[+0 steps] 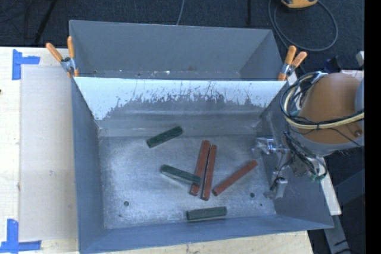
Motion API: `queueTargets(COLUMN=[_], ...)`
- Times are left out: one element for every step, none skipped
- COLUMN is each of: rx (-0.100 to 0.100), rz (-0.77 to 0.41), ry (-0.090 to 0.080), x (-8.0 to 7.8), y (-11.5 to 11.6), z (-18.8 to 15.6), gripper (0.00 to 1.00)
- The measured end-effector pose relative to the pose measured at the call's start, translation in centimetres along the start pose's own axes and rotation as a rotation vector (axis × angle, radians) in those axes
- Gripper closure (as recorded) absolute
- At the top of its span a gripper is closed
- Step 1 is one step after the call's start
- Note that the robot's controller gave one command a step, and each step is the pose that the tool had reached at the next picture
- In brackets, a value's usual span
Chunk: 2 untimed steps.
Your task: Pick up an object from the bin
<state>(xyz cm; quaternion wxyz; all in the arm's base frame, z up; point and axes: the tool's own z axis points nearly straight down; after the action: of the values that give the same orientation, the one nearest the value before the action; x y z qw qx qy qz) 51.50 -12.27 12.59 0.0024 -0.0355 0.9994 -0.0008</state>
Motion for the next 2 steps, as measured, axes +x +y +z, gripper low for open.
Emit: queueTargets(rx=[-0.001, 0.000], rz=[-0.077, -0.082], ry=[0.001, -0.003], x=[-3.9, -4.2], y=[2.0, 2.6], z=[5.1, 6.4], gripper=[0.00, 1.00])
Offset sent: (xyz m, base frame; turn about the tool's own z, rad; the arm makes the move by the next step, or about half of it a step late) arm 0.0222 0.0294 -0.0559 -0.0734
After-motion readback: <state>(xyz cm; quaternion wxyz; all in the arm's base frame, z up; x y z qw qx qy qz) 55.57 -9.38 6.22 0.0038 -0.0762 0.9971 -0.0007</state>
